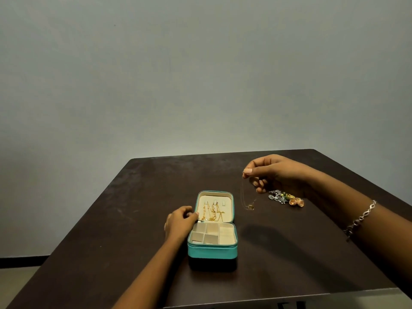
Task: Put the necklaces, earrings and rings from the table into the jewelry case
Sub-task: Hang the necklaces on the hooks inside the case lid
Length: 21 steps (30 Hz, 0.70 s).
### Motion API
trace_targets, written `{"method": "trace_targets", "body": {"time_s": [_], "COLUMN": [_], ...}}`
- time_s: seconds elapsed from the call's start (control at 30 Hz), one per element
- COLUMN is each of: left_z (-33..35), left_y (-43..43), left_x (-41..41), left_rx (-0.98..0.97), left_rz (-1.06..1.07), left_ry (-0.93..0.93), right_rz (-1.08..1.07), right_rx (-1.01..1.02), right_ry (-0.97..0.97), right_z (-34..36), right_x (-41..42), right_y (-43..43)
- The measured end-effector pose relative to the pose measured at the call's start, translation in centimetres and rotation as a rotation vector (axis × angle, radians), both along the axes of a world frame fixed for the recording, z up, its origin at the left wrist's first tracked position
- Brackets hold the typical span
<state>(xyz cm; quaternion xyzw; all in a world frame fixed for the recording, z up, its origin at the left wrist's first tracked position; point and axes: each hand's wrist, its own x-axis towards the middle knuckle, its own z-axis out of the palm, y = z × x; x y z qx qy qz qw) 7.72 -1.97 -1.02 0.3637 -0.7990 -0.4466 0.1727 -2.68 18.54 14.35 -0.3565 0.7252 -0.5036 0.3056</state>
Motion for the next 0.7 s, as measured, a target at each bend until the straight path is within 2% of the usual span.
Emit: {"method": "trace_targets", "body": {"time_s": [0.17,0.3,0.7], "left_z": [0.0,0.5,-0.6], "left_y": [0.4,1.0,0.3], "left_x": [0.2,0.4,0.5], "left_rx": [-0.123,-0.167,-0.006], "left_rz": [-0.055,-0.051,-0.128], "left_ry": [-0.067,-0.041,0.262], "right_rz": [0.057,0.078,0.093], "right_rx": [-0.007,-0.033,-0.038], "right_ry": [0.085,0.139,0.215], "right_z": [-1.1,-1.7,-4.1], "right_x": [-0.2,-0.1,-0.2], "right_y": [-2.6,-4.2,-6.2]}}
